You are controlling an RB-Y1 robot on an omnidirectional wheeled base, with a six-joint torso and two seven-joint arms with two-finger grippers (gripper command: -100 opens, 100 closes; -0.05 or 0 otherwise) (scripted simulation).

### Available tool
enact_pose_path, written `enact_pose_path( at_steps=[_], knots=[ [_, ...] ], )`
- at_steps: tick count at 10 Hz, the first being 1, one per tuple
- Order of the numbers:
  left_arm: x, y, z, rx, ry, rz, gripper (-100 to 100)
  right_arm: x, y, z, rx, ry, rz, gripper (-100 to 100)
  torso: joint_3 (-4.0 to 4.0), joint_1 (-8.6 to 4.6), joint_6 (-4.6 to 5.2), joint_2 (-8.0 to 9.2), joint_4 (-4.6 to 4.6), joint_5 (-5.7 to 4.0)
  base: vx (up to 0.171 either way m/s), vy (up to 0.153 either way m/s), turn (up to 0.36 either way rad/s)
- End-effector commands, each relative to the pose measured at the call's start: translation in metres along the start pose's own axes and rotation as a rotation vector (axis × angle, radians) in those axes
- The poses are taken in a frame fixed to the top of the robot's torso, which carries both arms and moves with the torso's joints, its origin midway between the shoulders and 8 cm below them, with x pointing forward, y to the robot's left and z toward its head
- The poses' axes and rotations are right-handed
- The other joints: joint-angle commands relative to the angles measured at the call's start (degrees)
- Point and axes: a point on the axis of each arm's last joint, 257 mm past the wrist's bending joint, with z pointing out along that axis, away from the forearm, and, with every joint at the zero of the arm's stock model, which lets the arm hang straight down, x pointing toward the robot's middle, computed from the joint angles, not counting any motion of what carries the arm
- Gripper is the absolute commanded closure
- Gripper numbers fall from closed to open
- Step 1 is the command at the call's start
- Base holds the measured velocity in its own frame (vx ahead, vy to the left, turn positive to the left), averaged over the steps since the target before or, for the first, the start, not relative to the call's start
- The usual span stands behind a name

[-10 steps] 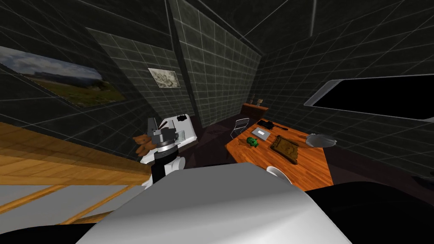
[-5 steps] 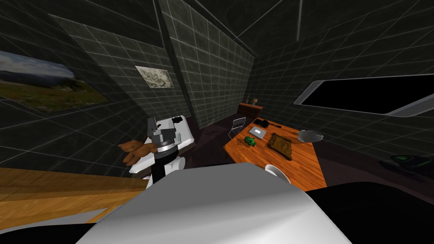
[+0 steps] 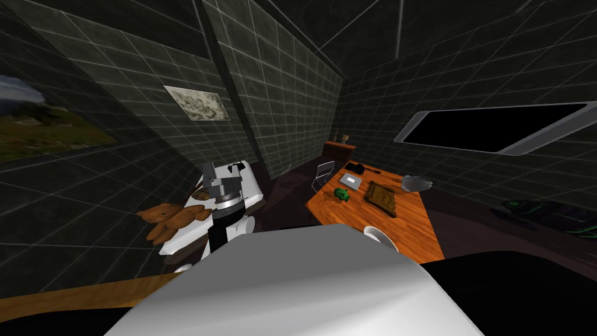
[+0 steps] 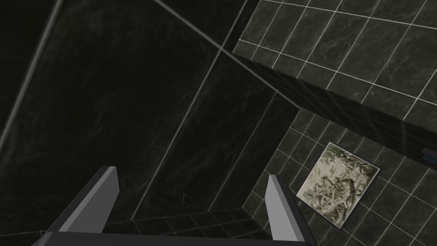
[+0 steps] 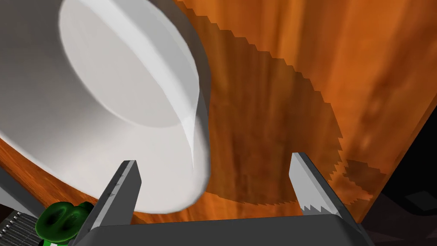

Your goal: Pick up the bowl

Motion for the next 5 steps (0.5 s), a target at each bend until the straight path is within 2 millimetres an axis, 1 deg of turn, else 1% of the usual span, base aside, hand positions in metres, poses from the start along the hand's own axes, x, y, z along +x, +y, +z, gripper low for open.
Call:
enact_pose_path(
  at_steps=[1,2,3,5],
  knots=[
    [0.0,0.0,0.0,0.0,0.0,0.0,0,-0.0091,0.0004,0.0018,-0.001,-0.027,-0.018,-100,0.0,0.0,0.0,0.0,0.0,0.0,0.114,-0.011,-0.329],
    [-0.0001,0.0,-0.0001,0.0,0.0,0.0,0,-0.0096,-0.0018,0.0017,0.007,-0.029,-0.019,-100,-0.11,-0.04,0.08,-0.21,-0.04,-0.02,0.147,0.016,-0.289],
    [-0.0001,0.0,-0.0001,0.0,0.0,0.0,0,-0.0096,-0.0019,0.0017,0.008,-0.029,-0.045,-100,-0.19,0.03,0.03,-0.33,-0.07,0.0,0.071,0.02,-0.06],
    [0.0,0.0,0.0,0.0,0.0,0.0,0,-0.0096,-0.0019,0.0017,0.009,-0.029,-0.086,-100,0.01,-0.02,0.0,0.03,0.0,0.0,-0.001,-0.001,0.011]
  ],
)
